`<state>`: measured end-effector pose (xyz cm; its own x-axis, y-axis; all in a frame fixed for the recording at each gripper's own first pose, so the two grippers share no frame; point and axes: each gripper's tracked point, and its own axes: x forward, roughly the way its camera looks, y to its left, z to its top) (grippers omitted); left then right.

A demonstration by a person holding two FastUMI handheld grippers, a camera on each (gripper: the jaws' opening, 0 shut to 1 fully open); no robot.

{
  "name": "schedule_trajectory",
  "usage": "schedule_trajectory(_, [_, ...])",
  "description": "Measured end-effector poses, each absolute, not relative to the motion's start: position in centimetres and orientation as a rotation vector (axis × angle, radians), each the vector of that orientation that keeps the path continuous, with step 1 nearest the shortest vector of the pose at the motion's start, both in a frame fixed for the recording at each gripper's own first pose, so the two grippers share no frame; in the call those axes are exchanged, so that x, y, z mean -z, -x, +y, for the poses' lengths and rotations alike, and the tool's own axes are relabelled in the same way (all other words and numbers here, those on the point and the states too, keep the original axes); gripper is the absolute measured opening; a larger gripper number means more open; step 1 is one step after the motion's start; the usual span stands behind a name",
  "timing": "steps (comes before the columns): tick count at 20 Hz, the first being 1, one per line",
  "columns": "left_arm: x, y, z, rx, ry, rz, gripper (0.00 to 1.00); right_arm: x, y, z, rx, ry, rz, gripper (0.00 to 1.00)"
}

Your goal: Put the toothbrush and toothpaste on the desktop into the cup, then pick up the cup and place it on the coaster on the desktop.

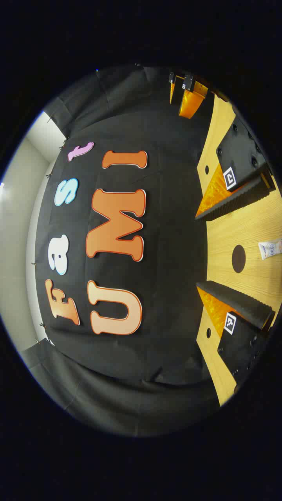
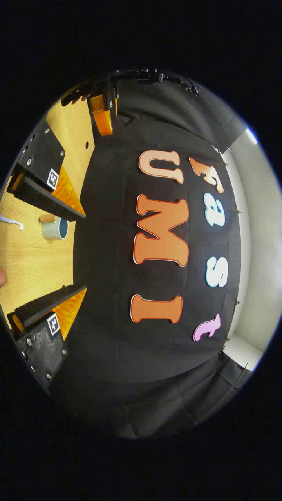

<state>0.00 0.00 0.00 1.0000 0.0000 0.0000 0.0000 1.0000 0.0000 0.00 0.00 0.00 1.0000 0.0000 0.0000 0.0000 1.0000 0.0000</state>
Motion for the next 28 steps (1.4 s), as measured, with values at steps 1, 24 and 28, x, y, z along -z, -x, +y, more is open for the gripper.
schedule_trajectory(1, [0.0, 0.1, 0.0, -0.001, -0.001, 0.000, 0.96, 0.0, 0.0, 0.2, -0.007, -0.001, 0.004, 1.00])
schedule_trajectory(24, [2.7, -0.5, -0.2, 0.011, -0.048, 0.141, 0.99, 2.6, 0.0, 2.0, -0.094, -0.038, 0.192, 0.98])
schedule_trajectory(28, [5.1, -0.7, -0.1, 0.016, -0.067, 0.249, 0.98, 4.2, 0.3, 3.0, -0.130, -0.060, 0.331, 0.98])
